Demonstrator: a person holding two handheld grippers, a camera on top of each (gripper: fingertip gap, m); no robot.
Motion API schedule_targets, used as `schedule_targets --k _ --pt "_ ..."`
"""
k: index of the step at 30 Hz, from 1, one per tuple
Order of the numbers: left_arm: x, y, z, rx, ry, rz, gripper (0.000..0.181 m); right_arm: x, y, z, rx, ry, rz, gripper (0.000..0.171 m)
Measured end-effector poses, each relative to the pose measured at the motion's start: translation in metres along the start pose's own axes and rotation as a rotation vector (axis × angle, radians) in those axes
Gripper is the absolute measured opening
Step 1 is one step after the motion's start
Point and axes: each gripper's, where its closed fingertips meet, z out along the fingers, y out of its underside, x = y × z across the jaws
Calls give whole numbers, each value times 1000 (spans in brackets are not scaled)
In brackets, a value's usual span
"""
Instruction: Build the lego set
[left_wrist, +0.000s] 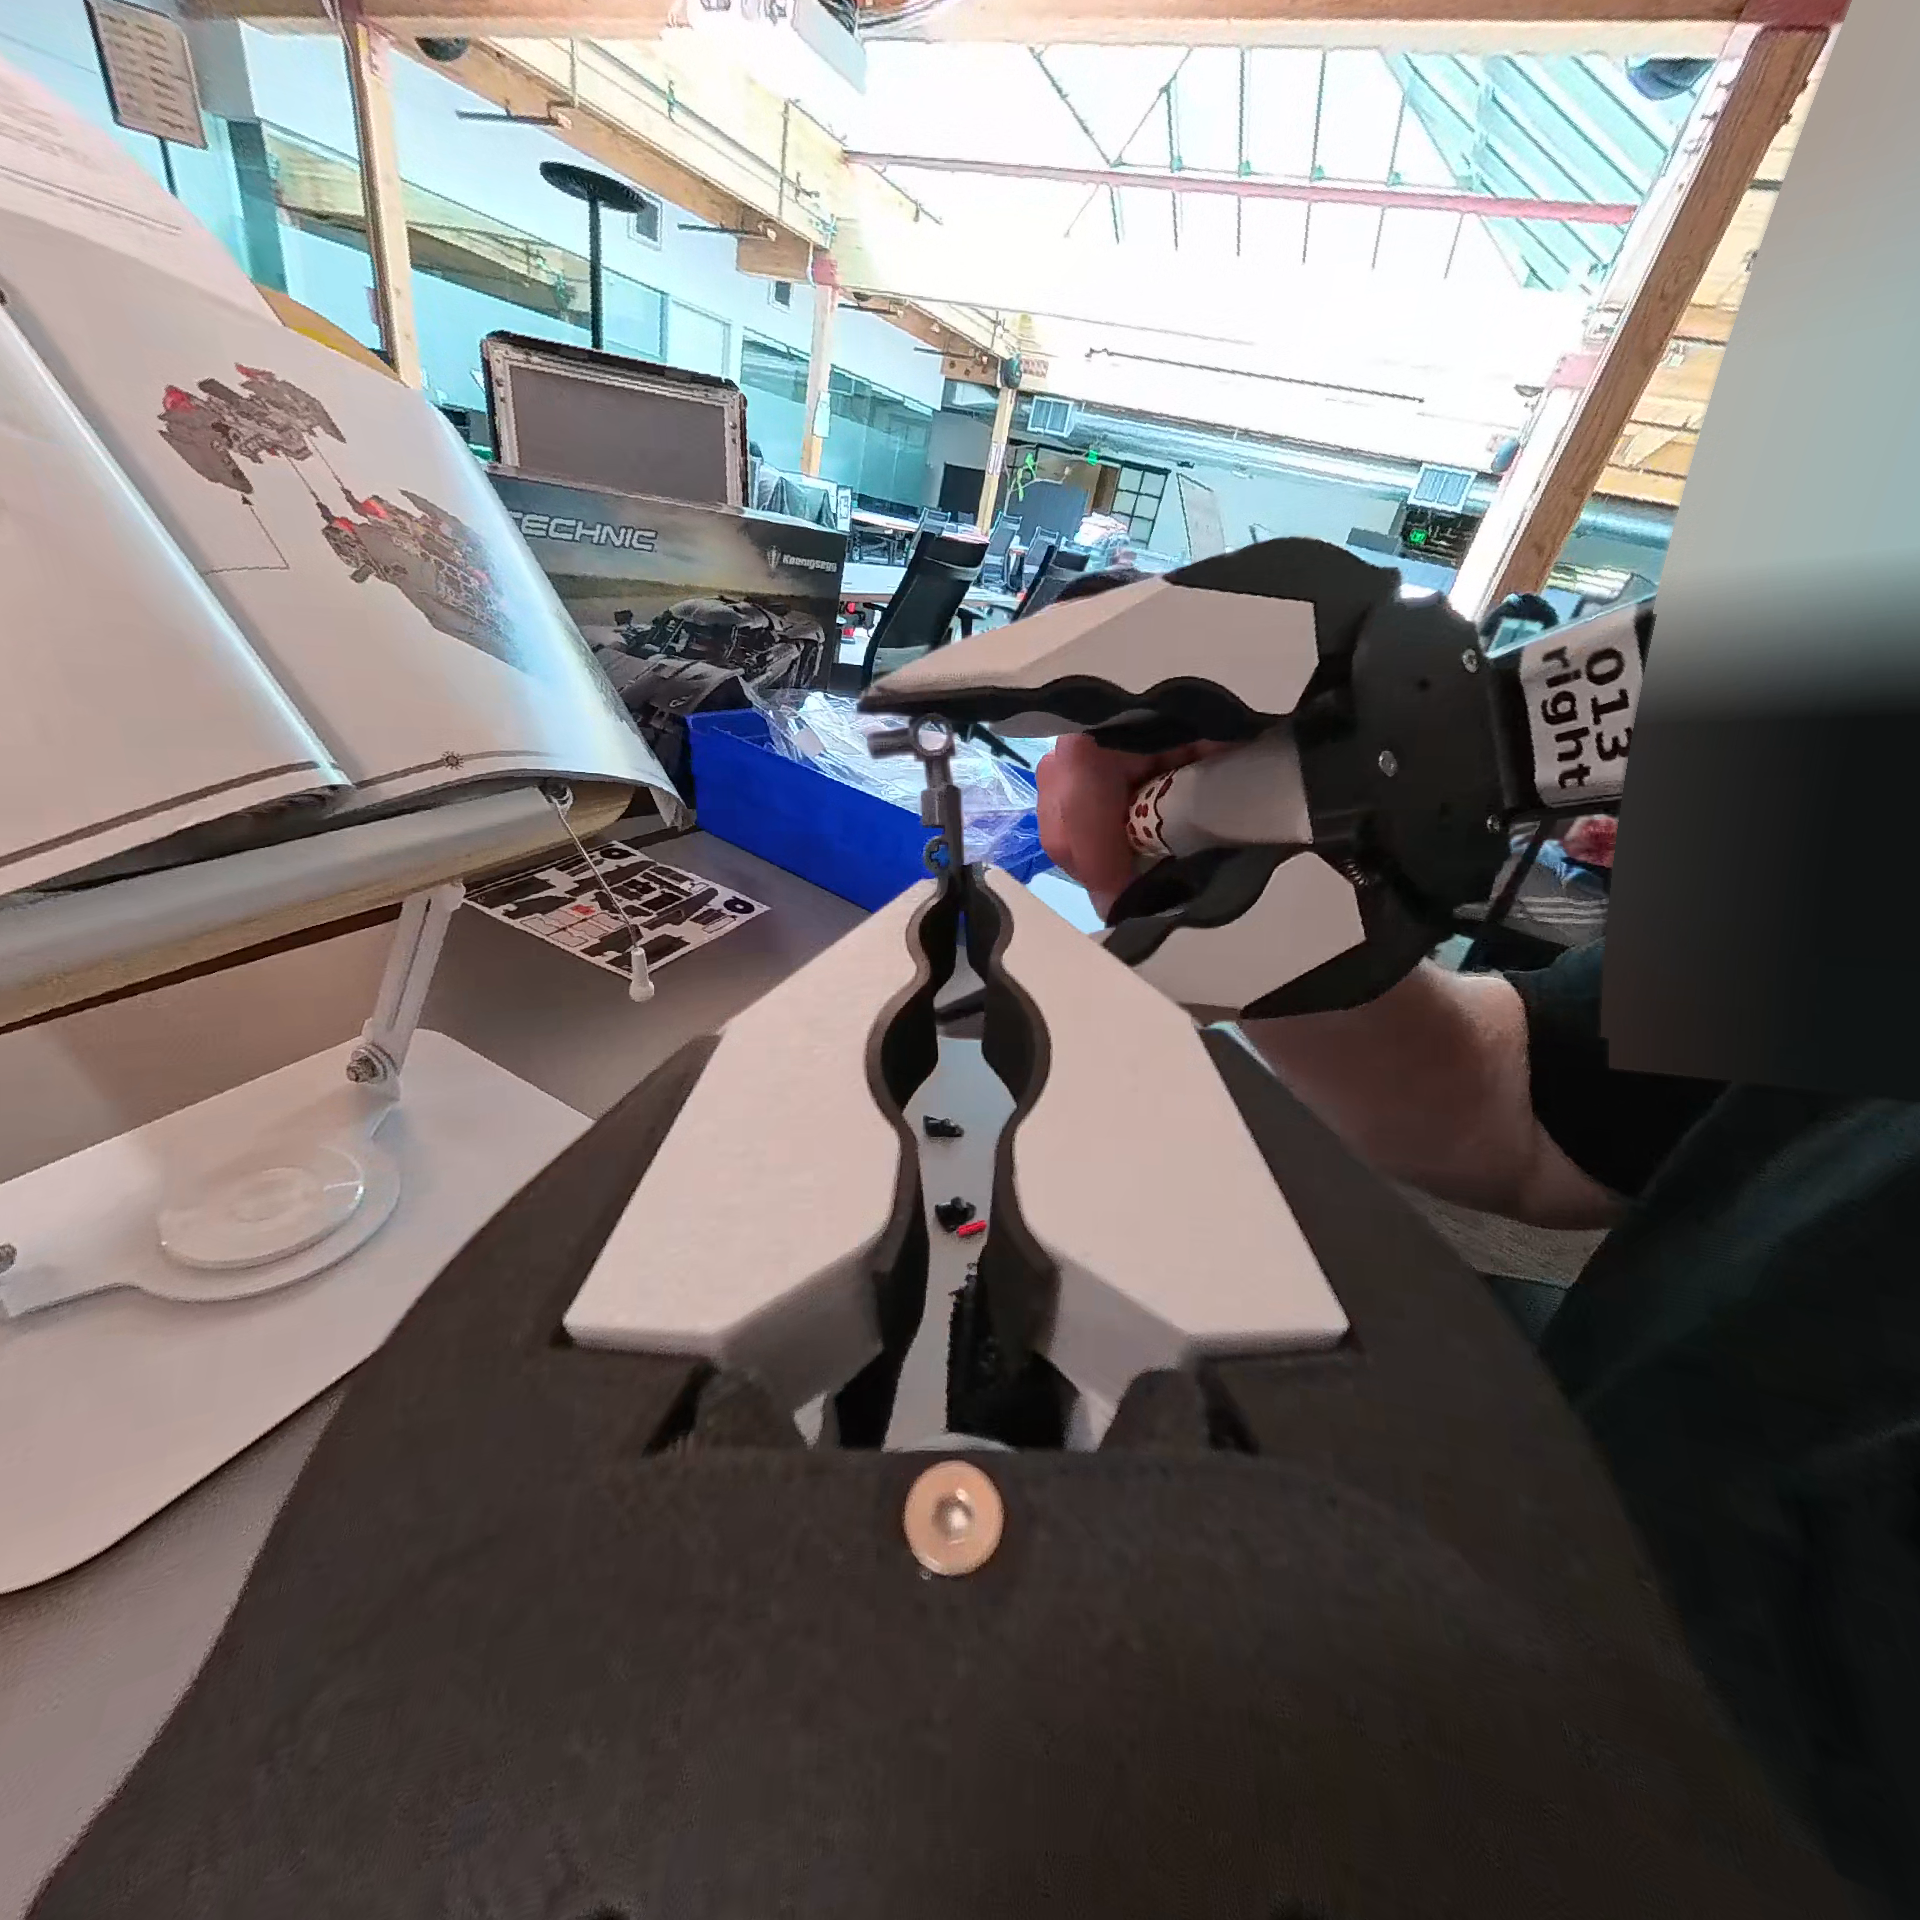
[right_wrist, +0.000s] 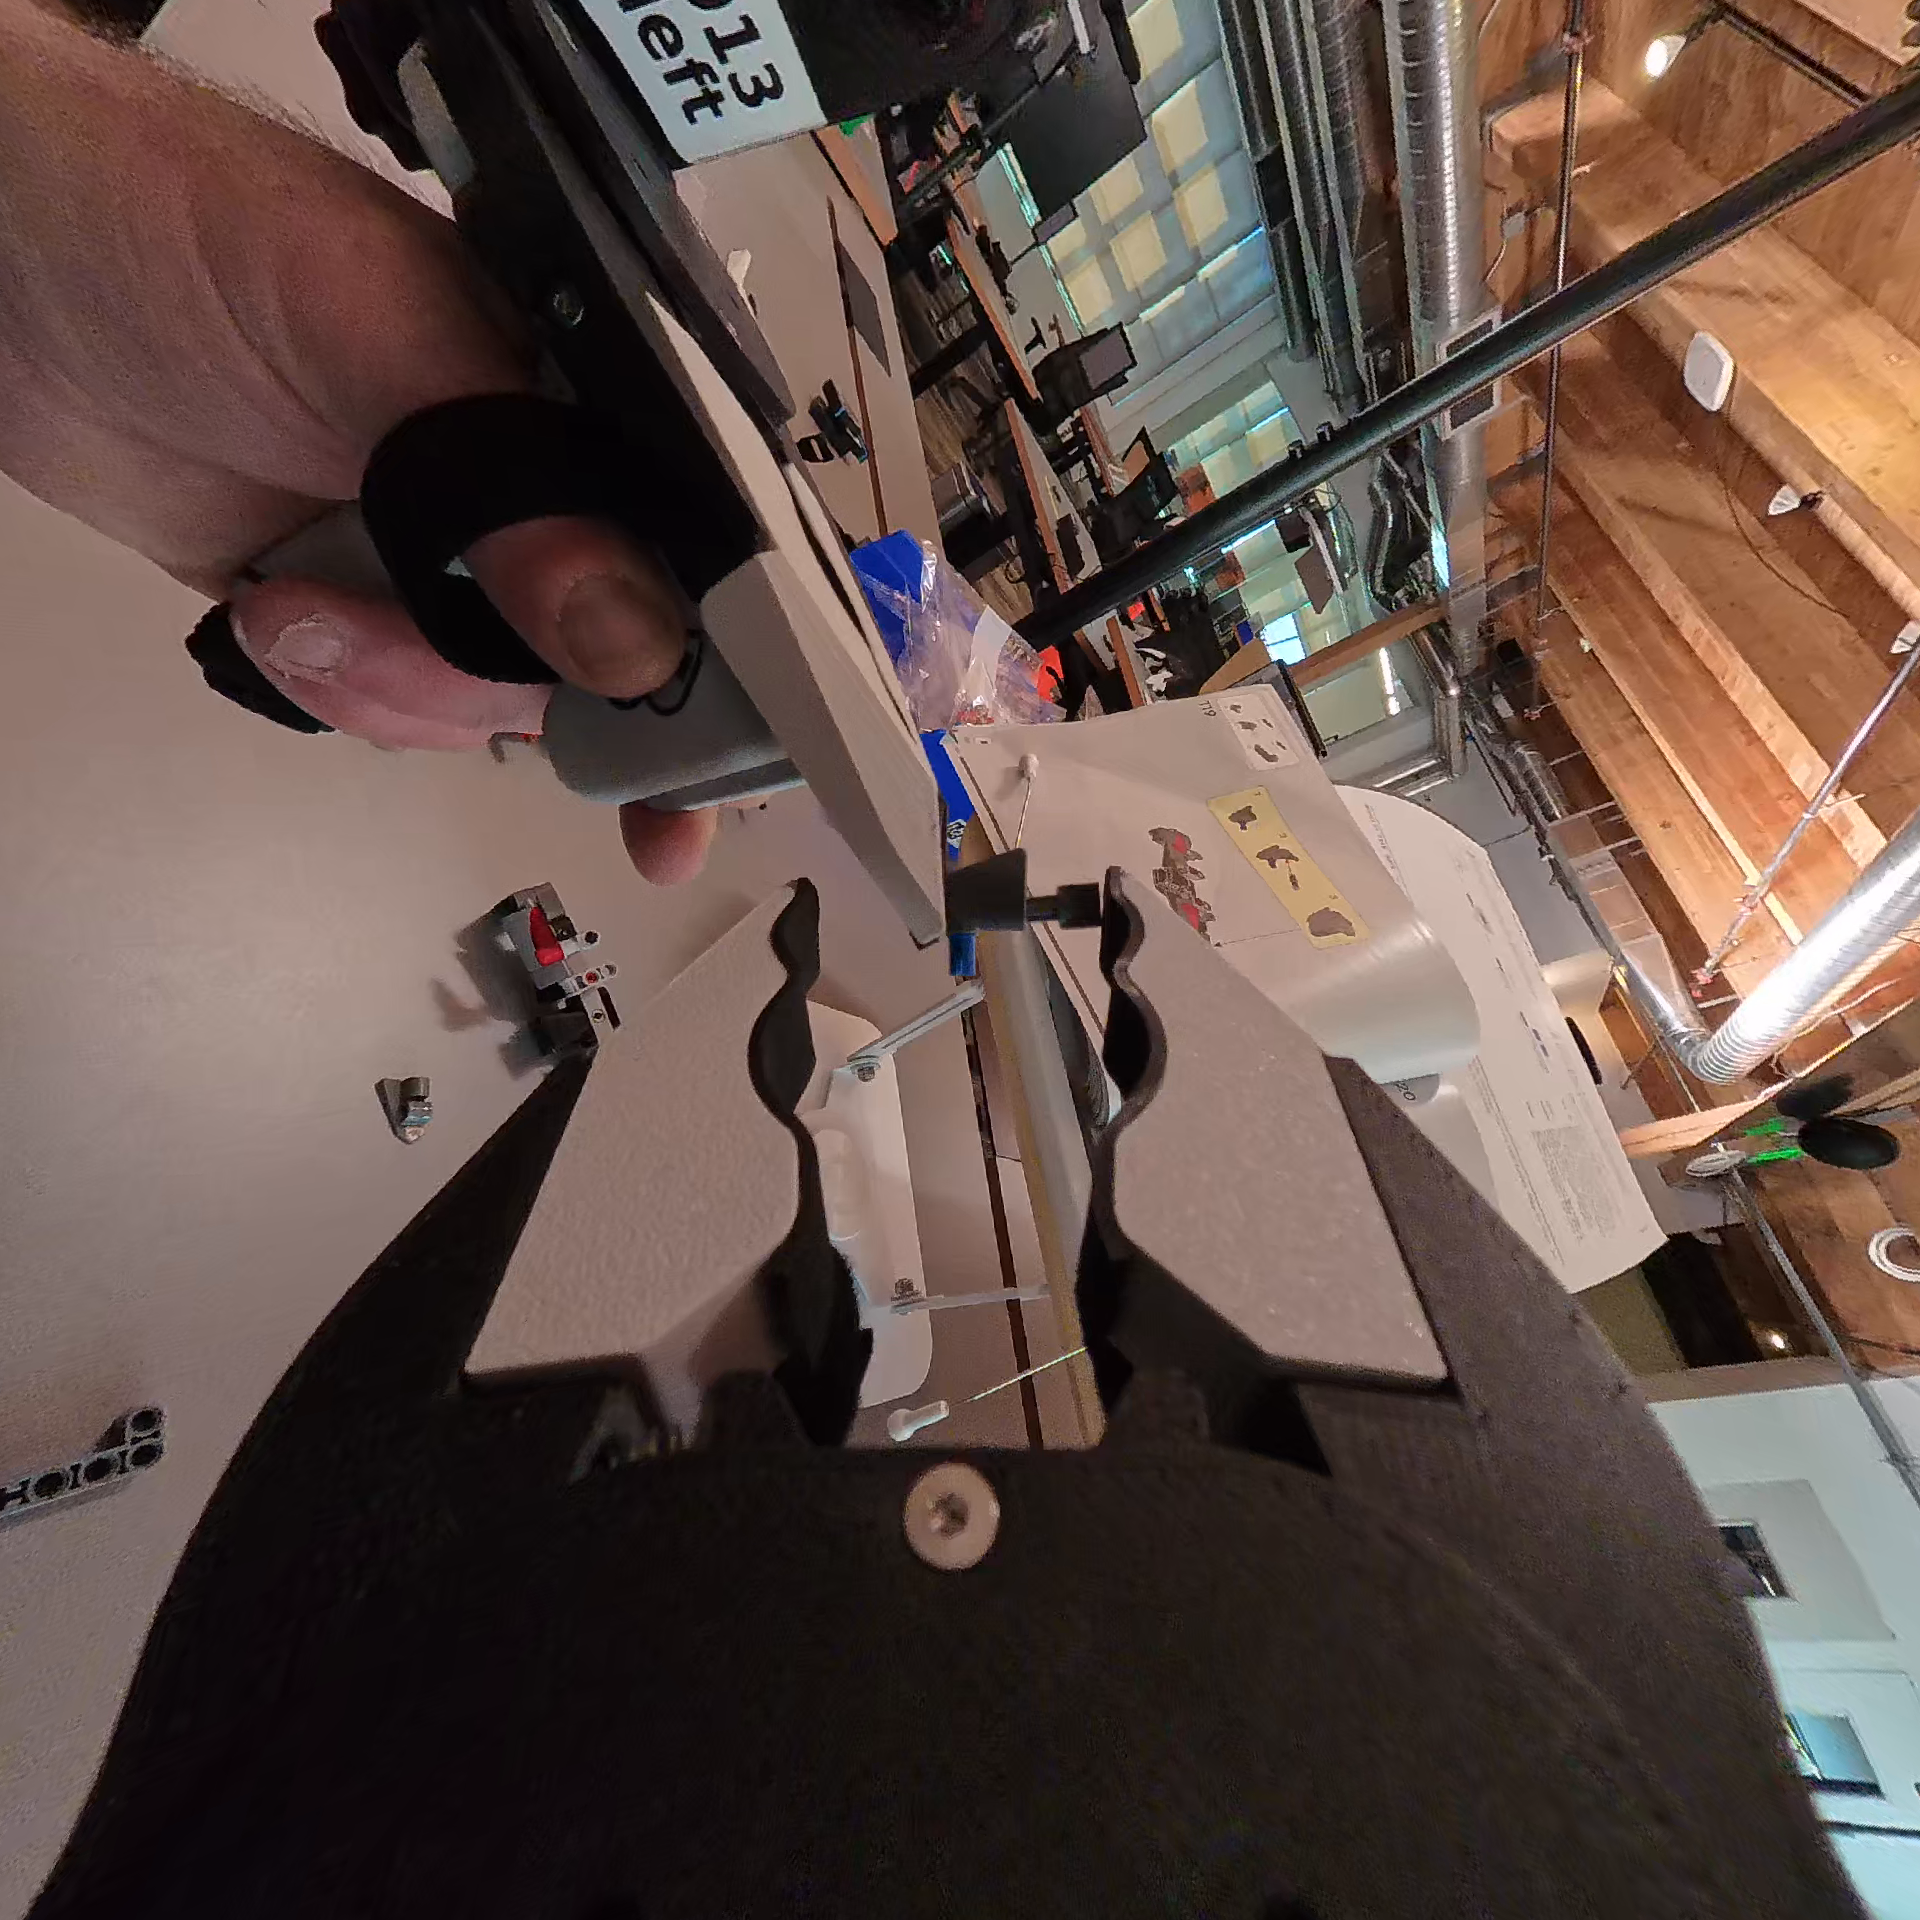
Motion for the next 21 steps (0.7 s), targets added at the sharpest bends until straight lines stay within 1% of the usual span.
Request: schedule_targets --k 2,5,16,21 --pt "1 0 1 -2 0 0 0 2 1 0 -6 13 0 49" --pt "3 -1 2 -1 8 -8 0 7 1 -2 -6 32 -2 39" --pt "0 -2 6 19 -4 -31 0 10 6 -1 -22 58 8 36" --pt "0 -1 6 -3 -36 36 0 9 8 0 -36 38 -7 36"
